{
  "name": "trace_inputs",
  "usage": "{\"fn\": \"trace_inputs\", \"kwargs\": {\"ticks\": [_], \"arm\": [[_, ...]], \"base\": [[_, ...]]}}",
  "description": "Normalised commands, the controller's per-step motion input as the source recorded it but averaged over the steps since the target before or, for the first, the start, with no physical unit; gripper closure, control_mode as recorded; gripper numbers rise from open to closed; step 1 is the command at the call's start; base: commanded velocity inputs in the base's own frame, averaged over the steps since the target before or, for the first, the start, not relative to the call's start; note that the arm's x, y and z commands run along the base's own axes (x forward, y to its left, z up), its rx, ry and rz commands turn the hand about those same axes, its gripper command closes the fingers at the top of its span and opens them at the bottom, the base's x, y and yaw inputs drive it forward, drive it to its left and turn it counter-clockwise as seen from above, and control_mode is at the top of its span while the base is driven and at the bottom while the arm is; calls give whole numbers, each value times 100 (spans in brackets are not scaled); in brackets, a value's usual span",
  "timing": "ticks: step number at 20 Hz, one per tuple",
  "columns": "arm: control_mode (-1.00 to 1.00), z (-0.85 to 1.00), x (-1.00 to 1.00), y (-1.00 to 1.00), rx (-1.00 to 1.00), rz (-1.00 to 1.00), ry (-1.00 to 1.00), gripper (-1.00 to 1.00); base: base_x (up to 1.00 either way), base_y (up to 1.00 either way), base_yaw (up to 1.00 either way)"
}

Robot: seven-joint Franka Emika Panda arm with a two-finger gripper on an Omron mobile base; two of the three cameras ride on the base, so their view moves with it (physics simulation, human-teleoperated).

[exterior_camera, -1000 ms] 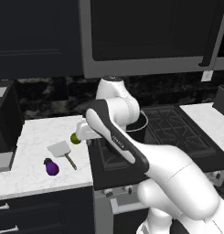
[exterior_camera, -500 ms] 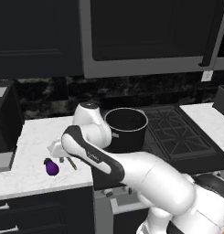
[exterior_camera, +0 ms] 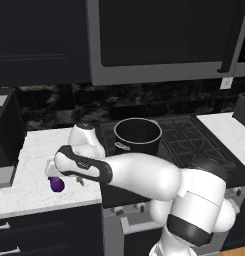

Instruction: Put the eggplant and lime in the pot. Retrieve the spatula and lightly stir the vegetables in the pot.

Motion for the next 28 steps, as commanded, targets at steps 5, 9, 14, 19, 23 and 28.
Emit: {"fn": "trace_inputs", "kwargs": {"ticks": [5, 9, 14, 19, 23, 28], "arm": [[-100, -26, 19, 38, -9, 0, 0, -100], [-100, -44, 19, 5, -11, 8, -3, -100], [-100, -28, 17, 7, -5, 4, -2, -100], [-100, -25, 17, 31, -1, 1, -1, -100], [-100, -21, 25, 26, 0, 0, -4, -100], [-100, -3, 29, 17, -3, 1, -7, -100]], "base": [[0, 0, 0], [0, 0, 0], [0, 0, 0], [0, 0, 0], [0, 0, 0], [0, 0, 0]]}}
